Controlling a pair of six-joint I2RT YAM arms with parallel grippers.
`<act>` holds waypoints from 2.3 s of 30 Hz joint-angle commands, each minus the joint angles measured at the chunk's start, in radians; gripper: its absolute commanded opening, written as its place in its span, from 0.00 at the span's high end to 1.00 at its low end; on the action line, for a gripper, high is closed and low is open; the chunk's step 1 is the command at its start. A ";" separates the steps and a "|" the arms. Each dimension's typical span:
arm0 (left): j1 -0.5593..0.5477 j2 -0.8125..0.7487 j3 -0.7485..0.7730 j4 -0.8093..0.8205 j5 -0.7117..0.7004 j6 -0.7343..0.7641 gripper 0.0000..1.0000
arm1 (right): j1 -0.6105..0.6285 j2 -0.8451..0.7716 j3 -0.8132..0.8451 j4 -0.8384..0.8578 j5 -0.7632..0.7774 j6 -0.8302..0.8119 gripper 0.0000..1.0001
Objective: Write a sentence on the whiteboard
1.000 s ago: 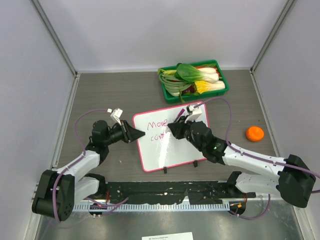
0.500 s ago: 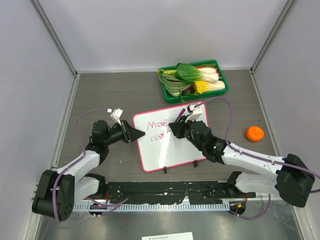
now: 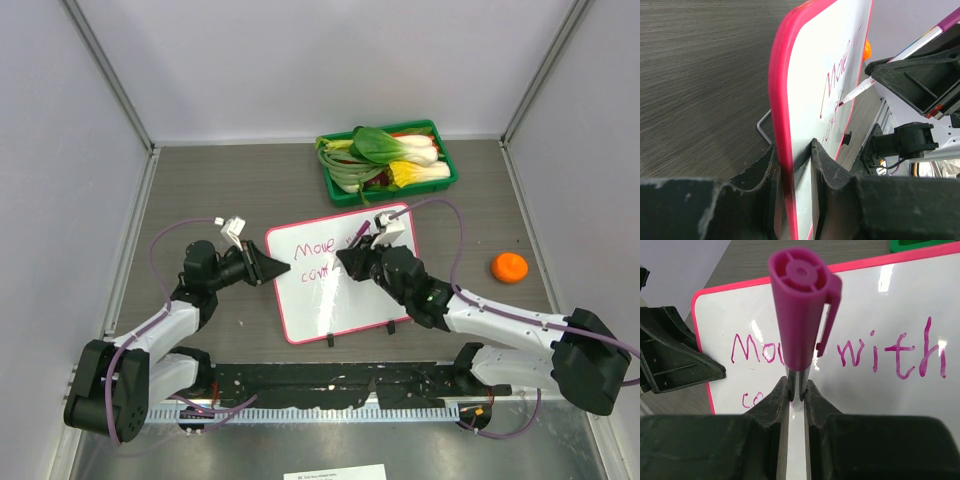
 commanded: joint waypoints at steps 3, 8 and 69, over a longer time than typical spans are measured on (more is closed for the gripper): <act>0.002 0.003 -0.017 -0.040 -0.093 0.114 1.00 | -0.004 -0.026 -0.043 -0.025 0.003 0.003 0.99; 0.002 0.003 -0.017 -0.039 -0.093 0.115 1.00 | -0.004 -0.027 -0.052 -0.007 -0.007 0.013 0.99; 0.002 0.003 -0.019 -0.042 -0.095 0.114 1.00 | -0.044 -0.081 -0.014 -0.026 0.025 0.009 0.99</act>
